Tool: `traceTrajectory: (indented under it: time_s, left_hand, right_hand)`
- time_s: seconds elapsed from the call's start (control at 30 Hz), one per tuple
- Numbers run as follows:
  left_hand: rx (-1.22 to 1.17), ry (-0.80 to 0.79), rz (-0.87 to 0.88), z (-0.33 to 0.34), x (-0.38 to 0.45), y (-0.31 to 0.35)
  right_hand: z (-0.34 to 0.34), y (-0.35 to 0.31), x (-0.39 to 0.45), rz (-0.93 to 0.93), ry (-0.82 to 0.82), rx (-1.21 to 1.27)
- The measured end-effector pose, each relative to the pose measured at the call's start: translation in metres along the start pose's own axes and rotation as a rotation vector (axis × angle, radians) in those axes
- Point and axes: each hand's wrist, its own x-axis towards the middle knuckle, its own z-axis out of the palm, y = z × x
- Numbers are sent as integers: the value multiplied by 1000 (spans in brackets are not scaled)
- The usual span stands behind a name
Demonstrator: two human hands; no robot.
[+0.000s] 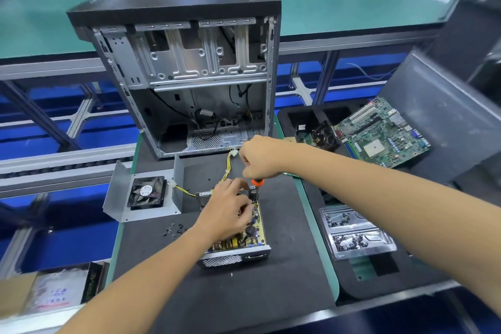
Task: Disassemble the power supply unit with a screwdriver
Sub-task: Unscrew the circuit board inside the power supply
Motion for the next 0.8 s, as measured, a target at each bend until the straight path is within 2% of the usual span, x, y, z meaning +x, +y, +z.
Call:
traceTrajectory:
  time_s: [0.13, 0.4, 0.47, 0.53, 0.6, 0.63, 0.7, 0.8]
  left_hand:
    - [-122, 43, -113, -2, 12, 2]
    - [-317, -3, -339, 0, 19, 2]
    - [-309, -80, -351, -3, 25, 4]
    - [-295, -235, -360, -7, 32, 3]
    - [-361, -380, -391, -14, 39, 1]
    - [-431, -404, -409, -15, 41, -1]
    - [-531, -347, -433, -16, 42, -2]
    - [-485, -192, -436, -12, 38, 0]
  right_hand:
    - [-1, -13, 7, 23, -38, -222]
    - [-10, -7, 6, -116, -132, -343]
    - [-11, -8, 6, -137, -145, -357]
    - [-12, -8, 5, -162, -159, -364]
    - [-14, -9, 4, -203, -171, -384]
    - [-14, -9, 3, -222, -175, -403]
    - [-14, -11, 3, -249, -170, -447]
    - [-12, -12, 2, -262, -152, -451]
